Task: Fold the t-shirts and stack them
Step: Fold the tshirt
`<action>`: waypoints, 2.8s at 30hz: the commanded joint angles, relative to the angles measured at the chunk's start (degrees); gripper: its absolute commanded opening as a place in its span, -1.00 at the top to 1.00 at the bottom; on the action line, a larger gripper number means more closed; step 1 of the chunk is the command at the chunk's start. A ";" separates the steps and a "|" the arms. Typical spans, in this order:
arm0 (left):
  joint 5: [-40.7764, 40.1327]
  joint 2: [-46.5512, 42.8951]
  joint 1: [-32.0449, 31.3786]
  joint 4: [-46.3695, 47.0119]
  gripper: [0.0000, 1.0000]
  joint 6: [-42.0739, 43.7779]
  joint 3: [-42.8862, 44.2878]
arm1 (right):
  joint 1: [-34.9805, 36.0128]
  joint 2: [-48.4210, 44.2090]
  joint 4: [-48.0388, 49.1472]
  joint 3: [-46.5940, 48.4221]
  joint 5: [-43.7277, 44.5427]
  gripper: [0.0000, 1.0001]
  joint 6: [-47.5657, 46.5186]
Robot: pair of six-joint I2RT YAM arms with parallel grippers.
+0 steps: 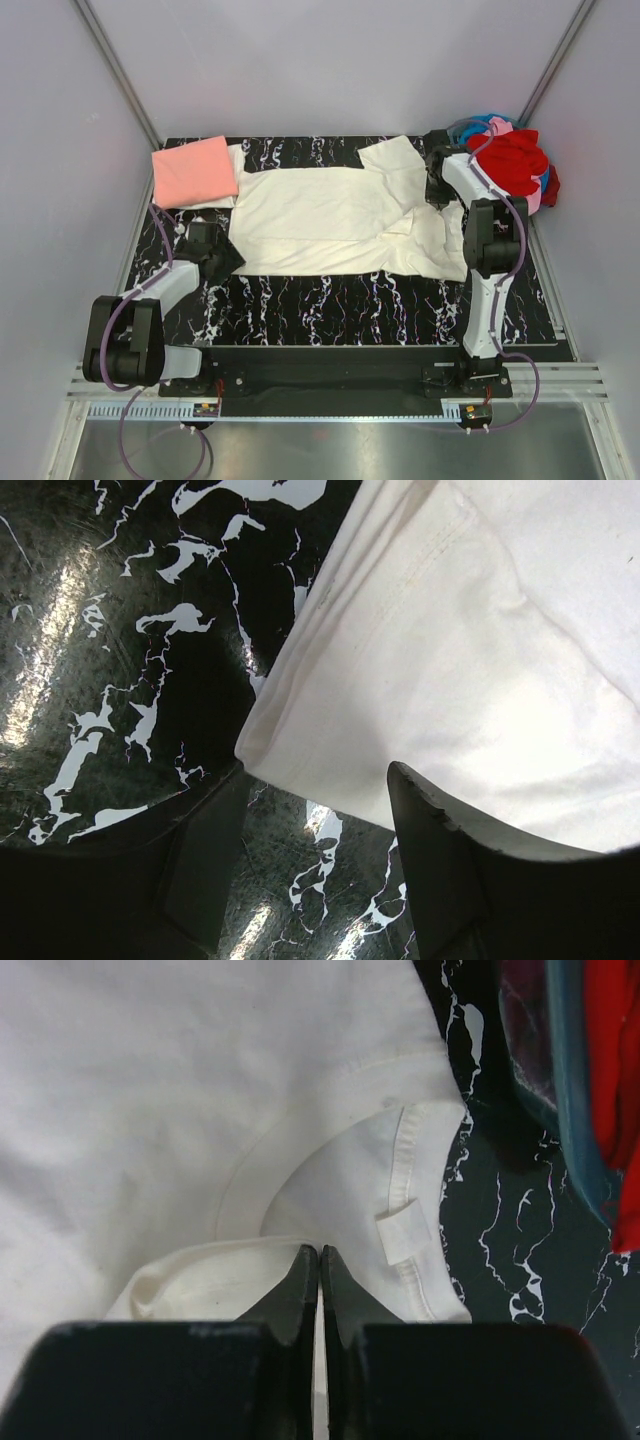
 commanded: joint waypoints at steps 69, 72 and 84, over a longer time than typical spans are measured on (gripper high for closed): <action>-2.95 1.41 -0.06 -0.28 1.00 -6.60 0.85 | -29.38 -32.54 35.93 -59.66 -35.00 0.54 25.85; -3.28 -0.35 0.64 -1.59 1.00 -5.28 1.11 | -29.38 -31.14 36.38 -56.86 -33.86 0.97 24.71; -3.83 -8.17 6.18 -11.35 1.00 -0.09 0.94 | -29.38 -41.06 29.52 -57.45 -24.09 1.00 20.22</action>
